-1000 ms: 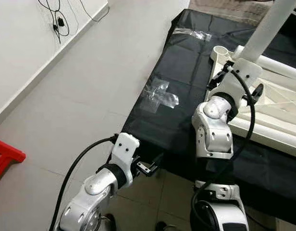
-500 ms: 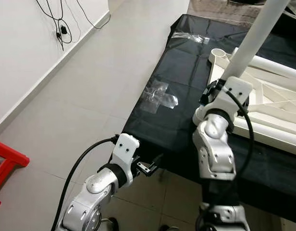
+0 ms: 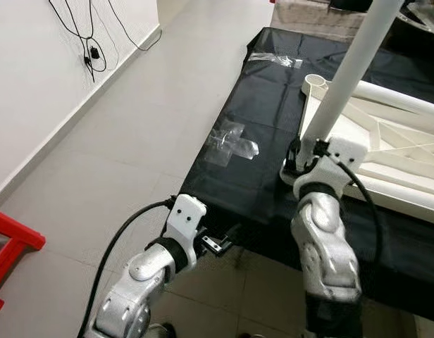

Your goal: Building children table

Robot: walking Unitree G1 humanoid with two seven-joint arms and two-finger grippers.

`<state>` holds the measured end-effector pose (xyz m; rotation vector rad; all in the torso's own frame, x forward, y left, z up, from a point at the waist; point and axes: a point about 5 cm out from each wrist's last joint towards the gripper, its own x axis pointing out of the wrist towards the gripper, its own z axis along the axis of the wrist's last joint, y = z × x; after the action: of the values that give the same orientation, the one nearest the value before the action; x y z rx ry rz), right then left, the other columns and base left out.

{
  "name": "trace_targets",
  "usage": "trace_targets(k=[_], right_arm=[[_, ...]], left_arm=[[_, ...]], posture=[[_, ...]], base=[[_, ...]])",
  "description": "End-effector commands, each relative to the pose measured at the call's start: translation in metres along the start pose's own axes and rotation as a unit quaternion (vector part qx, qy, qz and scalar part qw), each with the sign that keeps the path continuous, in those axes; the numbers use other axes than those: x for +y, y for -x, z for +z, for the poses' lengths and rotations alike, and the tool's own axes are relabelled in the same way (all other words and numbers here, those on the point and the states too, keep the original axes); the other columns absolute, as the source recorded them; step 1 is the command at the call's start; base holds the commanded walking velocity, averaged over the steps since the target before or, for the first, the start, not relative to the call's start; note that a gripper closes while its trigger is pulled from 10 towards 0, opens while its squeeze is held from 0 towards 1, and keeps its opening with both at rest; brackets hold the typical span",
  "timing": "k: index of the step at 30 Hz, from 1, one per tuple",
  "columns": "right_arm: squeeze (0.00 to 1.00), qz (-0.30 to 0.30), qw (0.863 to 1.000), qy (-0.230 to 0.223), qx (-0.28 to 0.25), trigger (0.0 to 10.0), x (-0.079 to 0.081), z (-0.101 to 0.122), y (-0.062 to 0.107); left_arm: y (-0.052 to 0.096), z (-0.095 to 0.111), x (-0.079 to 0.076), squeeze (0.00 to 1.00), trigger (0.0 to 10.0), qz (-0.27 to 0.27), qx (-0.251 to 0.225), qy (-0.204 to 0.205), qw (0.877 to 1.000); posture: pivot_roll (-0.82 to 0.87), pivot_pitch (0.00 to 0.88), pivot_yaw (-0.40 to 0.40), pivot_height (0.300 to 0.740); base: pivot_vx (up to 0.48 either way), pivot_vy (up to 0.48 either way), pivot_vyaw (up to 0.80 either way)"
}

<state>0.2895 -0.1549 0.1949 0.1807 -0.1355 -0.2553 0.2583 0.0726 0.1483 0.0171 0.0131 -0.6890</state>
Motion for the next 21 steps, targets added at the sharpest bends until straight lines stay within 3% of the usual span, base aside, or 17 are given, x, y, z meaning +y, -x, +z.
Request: trace_targets(k=[1,2,3,5,7,10,15,21], right_arm=[[0.00,0.037,0.999,-0.001,0.017,10.0,-0.002,-0.003,0.017],[0.00,0.051,0.998,0.007,0.029,10.0,-0.008,-0.010,0.030],[0.00,0.051,0.998,0.007,0.029,10.0,-0.008,-0.010,0.030],[0.00,0.040,0.997,0.026,0.054,10.0,-0.026,-0.024,0.050],[0.00,0.040,0.997,0.026,0.054,10.0,-0.026,-0.024,0.050],[0.00,0.026,0.996,0.037,0.074,10.0,-0.038,-0.038,0.067],[0.00,0.005,0.996,0.037,0.086,10.0,-0.043,-0.047,0.075],[0.00,-0.017,0.996,0.039,0.079,10.0,-0.048,-0.047,0.070]], left_arm=[[0.000,-0.008,-0.001,0.00,10.0,-0.003,0.011,0.003,1.000],[-0.001,-0.008,0.000,0.00,10.0,-0.002,0.011,0.001,1.000],[-0.001,-0.008,0.000,0.00,10.0,-0.002,0.011,0.001,1.000],[-0.002,-0.009,0.001,0.00,10.0,0.001,0.010,-0.002,1.000],[-0.002,-0.009,0.001,0.00,10.0,0.001,0.010,-0.002,1.000],[-0.001,-0.012,0.003,0.00,10.0,0.005,0.013,-0.010,1.000],[0.000,-0.015,0.005,0.00,10.0,0.014,0.019,-0.020,1.000],[-0.002,-0.021,0.011,0.00,10.0,0.040,0.027,-0.013,0.999]], posture=[[0.08,0.153,-0.048,0.740],[0.07,0.147,-0.047,0.740],[0.07,0.147,-0.047,0.740],[0.07,0.137,-0.047,0.740],[0.07,0.137,-0.047,0.740],[0.07,0.115,-0.042,0.740],[0.08,0.096,-0.042,0.740],[0.08,0.078,-0.042,0.740]], base=[[0.000,0.000,0.00],[0.000,0.000,0.00],[0.000,0.000,0.00],[0.000,0.000,0.00],[0.000,0.000,0.00],[0.000,0.000,-0.14],[0.000,0.000,-0.64],[0.000,-0.077,-0.78]])
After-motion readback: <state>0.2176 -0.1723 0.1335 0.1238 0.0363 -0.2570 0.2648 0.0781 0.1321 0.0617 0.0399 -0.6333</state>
